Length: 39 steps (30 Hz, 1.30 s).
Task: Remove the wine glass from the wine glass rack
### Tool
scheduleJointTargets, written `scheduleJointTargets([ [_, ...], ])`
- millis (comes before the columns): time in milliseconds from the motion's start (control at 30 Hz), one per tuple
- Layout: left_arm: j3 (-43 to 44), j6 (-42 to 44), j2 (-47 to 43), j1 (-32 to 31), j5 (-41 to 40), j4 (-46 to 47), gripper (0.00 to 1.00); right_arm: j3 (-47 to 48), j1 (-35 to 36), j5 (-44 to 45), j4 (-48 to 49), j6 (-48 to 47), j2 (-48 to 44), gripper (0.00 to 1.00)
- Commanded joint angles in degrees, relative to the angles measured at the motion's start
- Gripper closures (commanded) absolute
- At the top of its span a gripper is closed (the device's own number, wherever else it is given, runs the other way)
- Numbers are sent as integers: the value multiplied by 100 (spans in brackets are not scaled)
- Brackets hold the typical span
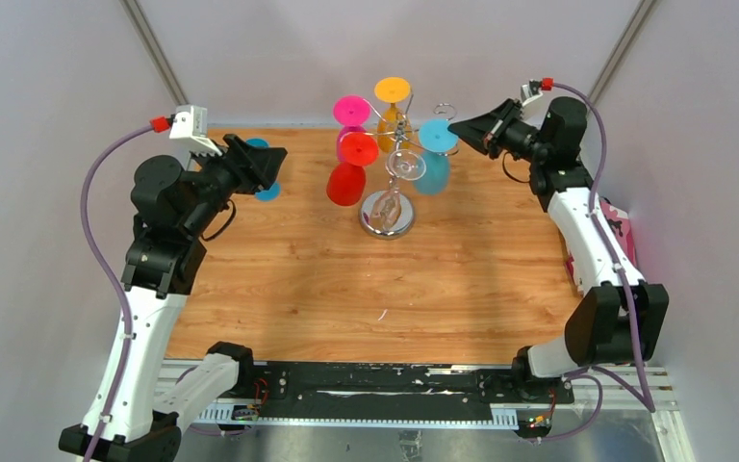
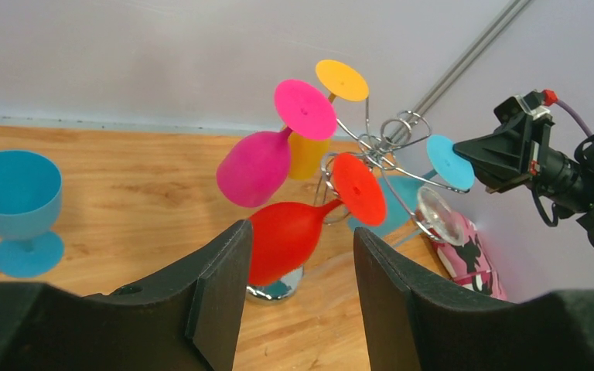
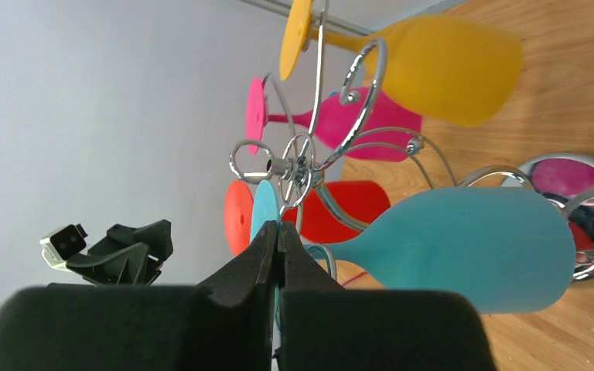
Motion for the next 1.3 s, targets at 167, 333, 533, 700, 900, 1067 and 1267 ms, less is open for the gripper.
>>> scheduleJointTargets([
  [167, -138, -59, -9, -12, 94, 159, 45, -349, -699, -30, 69, -135, -653, 100],
  [333, -186, -102, -33, -12, 133, 211, 44, -256, -680, -87, 187, 0, -615, 100],
  [533, -174, -88, -28, -12, 93, 207, 45, -310, -721, 243, -69, -280, -791, 100],
  [700, -187, -47, 6, -12, 108, 174, 45, -196, -698, 161, 123, -196, -556, 100],
  [900, -209, -23, 49, -12, 72, 188, 44, -45, -478, 60, 179, -147, -487, 100],
  [1067, -226, -33, 80, -12, 104, 202, 45, 64, -27, -25, 180, -86, -413, 100],
  [1267, -243, -32, 72, -12, 106, 210, 45, 219, 317, 93, 125, -146, -278, 100],
])
